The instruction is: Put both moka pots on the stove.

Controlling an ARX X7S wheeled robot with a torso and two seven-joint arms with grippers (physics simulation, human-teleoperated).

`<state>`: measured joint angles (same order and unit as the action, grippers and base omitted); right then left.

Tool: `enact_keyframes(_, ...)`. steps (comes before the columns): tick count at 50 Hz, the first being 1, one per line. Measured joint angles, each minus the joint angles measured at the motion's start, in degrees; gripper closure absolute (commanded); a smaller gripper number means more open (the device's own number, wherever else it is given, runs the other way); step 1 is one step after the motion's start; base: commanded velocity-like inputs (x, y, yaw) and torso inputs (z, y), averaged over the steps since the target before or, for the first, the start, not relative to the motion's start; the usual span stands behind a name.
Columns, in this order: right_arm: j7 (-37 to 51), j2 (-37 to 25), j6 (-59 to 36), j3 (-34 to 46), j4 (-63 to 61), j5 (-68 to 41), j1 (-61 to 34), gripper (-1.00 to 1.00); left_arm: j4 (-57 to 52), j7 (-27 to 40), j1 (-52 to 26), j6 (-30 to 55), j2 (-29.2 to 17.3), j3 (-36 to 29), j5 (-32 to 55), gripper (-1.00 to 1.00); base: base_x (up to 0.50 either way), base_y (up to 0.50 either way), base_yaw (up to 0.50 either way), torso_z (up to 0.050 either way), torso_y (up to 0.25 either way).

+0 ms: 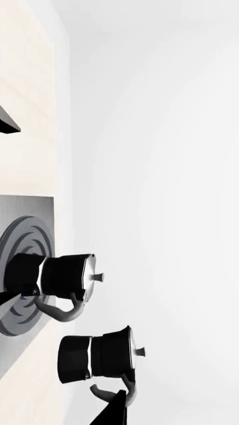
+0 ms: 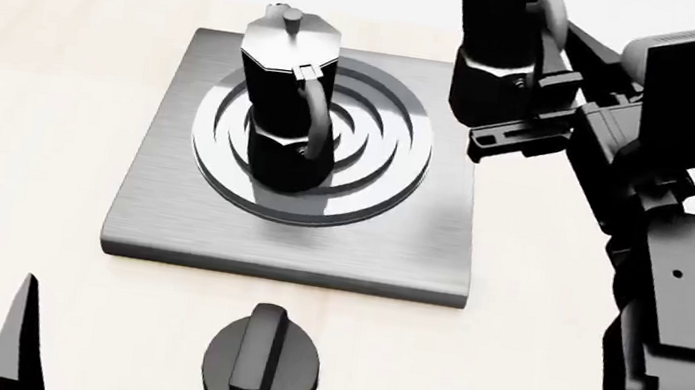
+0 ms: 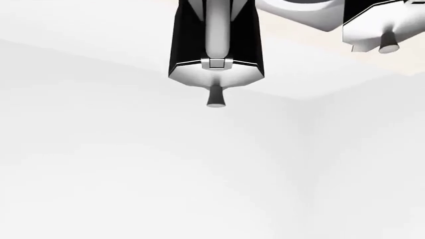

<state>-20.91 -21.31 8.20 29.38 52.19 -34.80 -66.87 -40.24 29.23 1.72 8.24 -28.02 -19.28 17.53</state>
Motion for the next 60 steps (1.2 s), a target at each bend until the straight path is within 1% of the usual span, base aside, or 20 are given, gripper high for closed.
enact_keyframes(13, -2.6, 5.7, 6.8, -0.5, 10.9, 0.7, -2.2, 1.00, -0.3, 0.2, -0.1, 0.1, -0.2, 0.1, 0.3, -1.00, 0.00, 0.00, 0.00, 0.000, 0.001)
enact_keyframes(32, -8.8, 11.2, 14.6, -1.9, 20.0, -0.1, -3.9, 1.00, -0.3, 0.4, 0.0, -0.1, -0.5, 0.3, 0.7, -1.00, 0.00, 0.00, 0.00, 0.001, 0.002)
enact_keyframes(45, -10.4, 13.2, 17.4, -4.6, 22.8, 2.1, -3.8, 1.00, -0.3, 0.5, 0.1, -0.3, -0.6, 0.4, 0.8, -1.00, 0.00, 0.00, 0.00, 0.000, 0.001)
enact_keyframes(60, -11.1, 14.7, 19.1, -11.9, 22.8, 8.5, -2.7, 1.00, -0.3, 0.6, -0.1, -0.4, -0.7, 0.3, 0.9, -1.00, 0.00, 0.00, 0.00, 0.000, 0.001)
